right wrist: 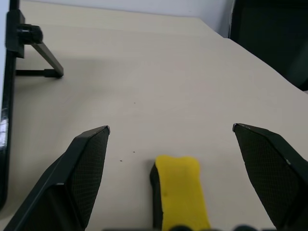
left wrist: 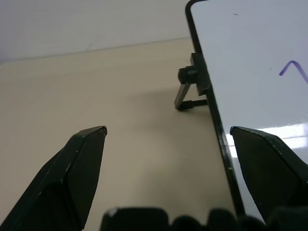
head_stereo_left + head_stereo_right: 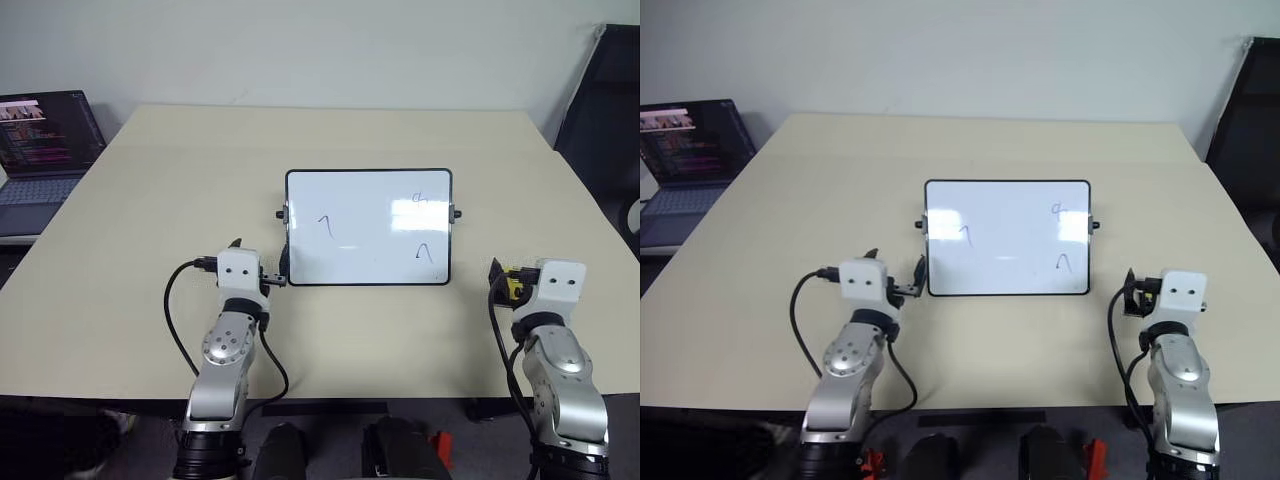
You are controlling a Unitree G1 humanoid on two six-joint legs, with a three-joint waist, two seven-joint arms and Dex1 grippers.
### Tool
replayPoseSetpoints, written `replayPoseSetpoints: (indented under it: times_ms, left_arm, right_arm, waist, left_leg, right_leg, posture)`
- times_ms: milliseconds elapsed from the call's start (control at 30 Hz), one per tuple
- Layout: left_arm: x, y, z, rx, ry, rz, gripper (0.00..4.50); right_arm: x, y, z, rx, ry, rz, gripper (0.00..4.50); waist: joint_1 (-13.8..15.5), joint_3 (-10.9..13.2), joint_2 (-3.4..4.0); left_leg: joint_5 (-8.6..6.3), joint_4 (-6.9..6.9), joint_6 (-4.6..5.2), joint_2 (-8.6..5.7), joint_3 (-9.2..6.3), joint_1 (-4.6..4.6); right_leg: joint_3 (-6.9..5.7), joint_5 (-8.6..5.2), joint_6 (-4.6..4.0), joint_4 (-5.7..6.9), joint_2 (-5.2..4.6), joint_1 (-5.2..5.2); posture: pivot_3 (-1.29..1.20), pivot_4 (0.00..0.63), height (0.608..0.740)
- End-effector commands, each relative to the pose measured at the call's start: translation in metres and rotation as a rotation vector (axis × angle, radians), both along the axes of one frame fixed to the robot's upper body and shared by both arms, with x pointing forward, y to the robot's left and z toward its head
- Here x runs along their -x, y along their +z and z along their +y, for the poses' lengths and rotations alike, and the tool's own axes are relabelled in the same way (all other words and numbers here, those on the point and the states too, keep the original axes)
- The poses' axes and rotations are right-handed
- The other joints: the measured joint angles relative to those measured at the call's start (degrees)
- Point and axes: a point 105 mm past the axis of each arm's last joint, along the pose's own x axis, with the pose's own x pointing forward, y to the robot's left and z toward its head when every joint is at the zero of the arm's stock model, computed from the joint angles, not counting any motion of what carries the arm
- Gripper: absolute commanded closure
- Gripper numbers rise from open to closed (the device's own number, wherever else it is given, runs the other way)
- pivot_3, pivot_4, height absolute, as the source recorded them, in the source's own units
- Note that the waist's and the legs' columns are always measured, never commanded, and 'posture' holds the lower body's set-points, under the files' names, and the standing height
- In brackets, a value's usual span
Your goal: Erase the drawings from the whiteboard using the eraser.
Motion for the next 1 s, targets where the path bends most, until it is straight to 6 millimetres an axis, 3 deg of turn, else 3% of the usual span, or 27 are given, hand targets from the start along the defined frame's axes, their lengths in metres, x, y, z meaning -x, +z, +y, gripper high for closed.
replayPoseSetpoints:
  times_ms: [33, 333, 667, 833, 1000]
  left_arm:
    - [-0.004, 0.017, -0.01, 0.001, -0.035, -0.069, 0.0]
    - [-0.004, 0.013, -0.012, -0.011, -0.062, -0.057, 0.0]
    - [0.004, 0.009, -0.001, -0.021, -0.024, -0.043, 0.0]
    - [0.004, 0.009, -0.006, -0.018, -0.045, -0.04, 0.0]
    - [0.006, 0.032, -0.023, 0.034, -0.153, -0.109, 0.0]
  right_arm:
    - [0.003, 0.016, -0.003, 0.016, -0.011, -0.051, 0.03]
    - [0.008, 0.014, -0.004, 0.017, -0.024, -0.039, 0.03]
    - [0.004, 0.008, 0.007, -0.003, 0.019, -0.014, 0.03]
    - [0.009, 0.011, 0.001, 0.004, 0.004, -0.014, 0.03]
    - [0.017, 0.015, -0.005, 0.005, -0.011, -0.013, 0.03]
  waist:
    - [0.0, 0.0, 0.0]
    - [-0.01, 0.0, 0.0]
    - [-0.06, 0.0, 0.0]
    - [-0.03, 0.0, 0.0]
    - [0.01, 0.0, 0.0]
  left_leg:
    - [0.0, 0.0, 0.0, 0.0, 0.0, 0.0]
    - [0.0, 0.0, 0.0, 0.0, 0.01, 0.0]
    - [0.0, 0.01, 0.0, 0.0, 0.01, 0.03]
    - [0.0, 0.01, 0.0, 0.0, 0.02, 0.01]
    - [0.0, 0.01, 0.0, 0.0, 0.0, -0.01]
  right_leg:
    - [0.0, 0.0, 0.0, 0.0, 0.0, 0.0]
    - [-0.01, 0.0, 0.0, 0.0, 0.0, 0.0]
    - [-0.01, 0.0, 0.0, 0.06, 0.0, 0.0]
    - [0.0, 0.0, 0.0, 0.03, 0.0, 0.0]
    - [-0.01, 0.0, 0.0, 0.02, 0.0, 0.0]
  posture:
    - [0.0, 0.15, 0.74]
    - [0.0, 0.15, 0.74]
    - [0.0, 0.15, 0.74]
    - [0.0, 0.15, 0.74]
    - [0.0, 0.15, 0.74]
